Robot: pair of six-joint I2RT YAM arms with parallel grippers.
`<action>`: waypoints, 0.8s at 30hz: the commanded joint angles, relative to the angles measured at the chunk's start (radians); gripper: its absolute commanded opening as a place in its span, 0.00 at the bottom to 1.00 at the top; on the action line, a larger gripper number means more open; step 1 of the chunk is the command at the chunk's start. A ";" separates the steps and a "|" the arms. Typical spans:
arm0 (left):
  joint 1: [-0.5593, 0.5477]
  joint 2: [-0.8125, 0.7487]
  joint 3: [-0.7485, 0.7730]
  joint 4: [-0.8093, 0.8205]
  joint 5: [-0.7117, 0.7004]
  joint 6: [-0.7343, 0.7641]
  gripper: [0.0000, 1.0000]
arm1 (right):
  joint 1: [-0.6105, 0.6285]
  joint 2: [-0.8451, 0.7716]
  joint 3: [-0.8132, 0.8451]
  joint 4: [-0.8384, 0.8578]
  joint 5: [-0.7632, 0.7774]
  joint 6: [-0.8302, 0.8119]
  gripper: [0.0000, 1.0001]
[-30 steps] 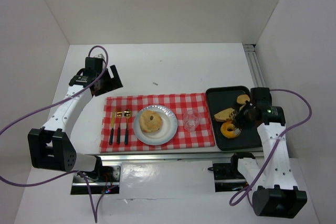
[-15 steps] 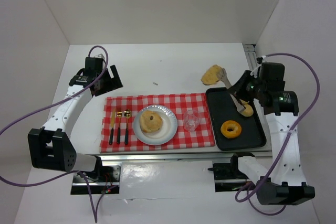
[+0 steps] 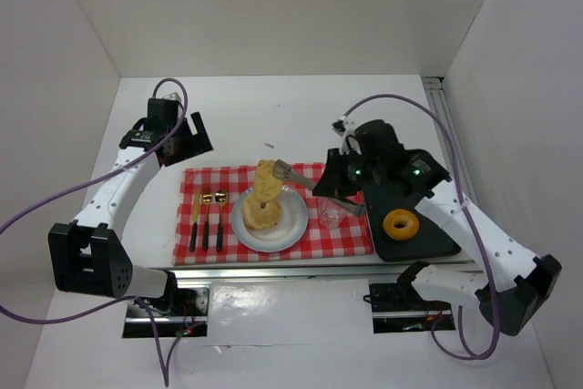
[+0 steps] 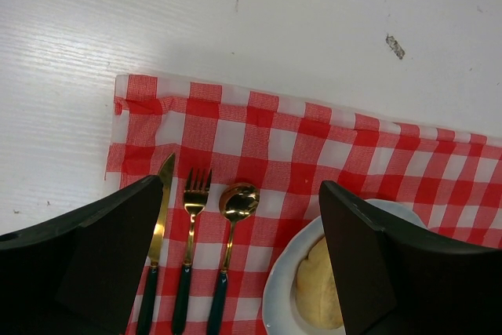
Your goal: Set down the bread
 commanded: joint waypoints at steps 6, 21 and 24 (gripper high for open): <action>-0.001 0.007 0.049 0.001 -0.013 -0.005 0.94 | 0.140 0.072 -0.066 0.070 0.192 0.031 0.00; -0.001 0.016 0.049 0.001 -0.013 -0.005 0.94 | 0.169 0.113 -0.045 0.004 0.293 0.022 0.48; -0.001 0.016 0.049 0.001 -0.013 -0.005 0.94 | 0.169 0.113 -0.010 -0.034 0.336 0.013 0.54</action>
